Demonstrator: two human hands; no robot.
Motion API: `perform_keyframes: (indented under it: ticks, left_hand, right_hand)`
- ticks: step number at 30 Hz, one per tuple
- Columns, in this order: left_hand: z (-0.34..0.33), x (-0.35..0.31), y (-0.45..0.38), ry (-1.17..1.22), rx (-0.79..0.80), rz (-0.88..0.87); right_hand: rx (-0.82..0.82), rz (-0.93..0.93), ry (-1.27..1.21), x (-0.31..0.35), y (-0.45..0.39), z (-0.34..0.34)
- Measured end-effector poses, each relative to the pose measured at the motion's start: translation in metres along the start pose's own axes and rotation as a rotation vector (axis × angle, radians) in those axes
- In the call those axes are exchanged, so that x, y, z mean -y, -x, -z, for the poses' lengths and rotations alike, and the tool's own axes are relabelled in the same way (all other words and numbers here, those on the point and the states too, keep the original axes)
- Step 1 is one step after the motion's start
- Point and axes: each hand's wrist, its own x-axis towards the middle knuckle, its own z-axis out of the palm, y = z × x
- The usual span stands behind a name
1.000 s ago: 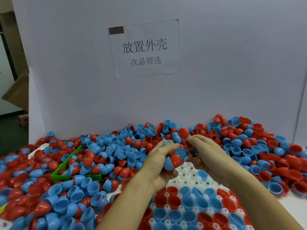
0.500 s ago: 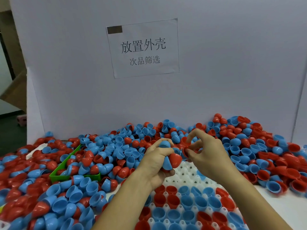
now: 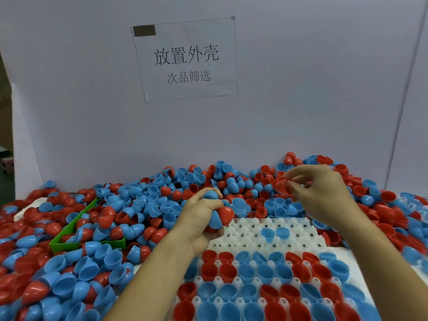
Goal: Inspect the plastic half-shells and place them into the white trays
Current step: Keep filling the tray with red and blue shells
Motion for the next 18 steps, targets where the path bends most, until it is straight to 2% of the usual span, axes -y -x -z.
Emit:
perform_keyframes:
  ticks: [3, 9, 13, 18]
  left_hand:
    - [0.0, 0.0, -0.001, -0.001, 0.007, 0.007]
    - [-0.003, 0.003, 0.001, -0.016, 0.037, 0.014]
    - [-0.003, 0.001, 0.001, -0.014, 0.035, 0.014]
    - [0.0, -0.002, 0.001, 0.003, 0.031, 0.014]
  right_hand:
    - [0.057, -0.069, 0.137, -0.025, -0.002, 0.013]
    - [0.356, -0.135, 0.503, -0.056, -0.005, 0.025]
    - [0.555, -0.177, 0.649, -0.07, 0.003, 0.008]
    - [0.623, -0.159, 0.712, -0.082, 0.005, -0.003]
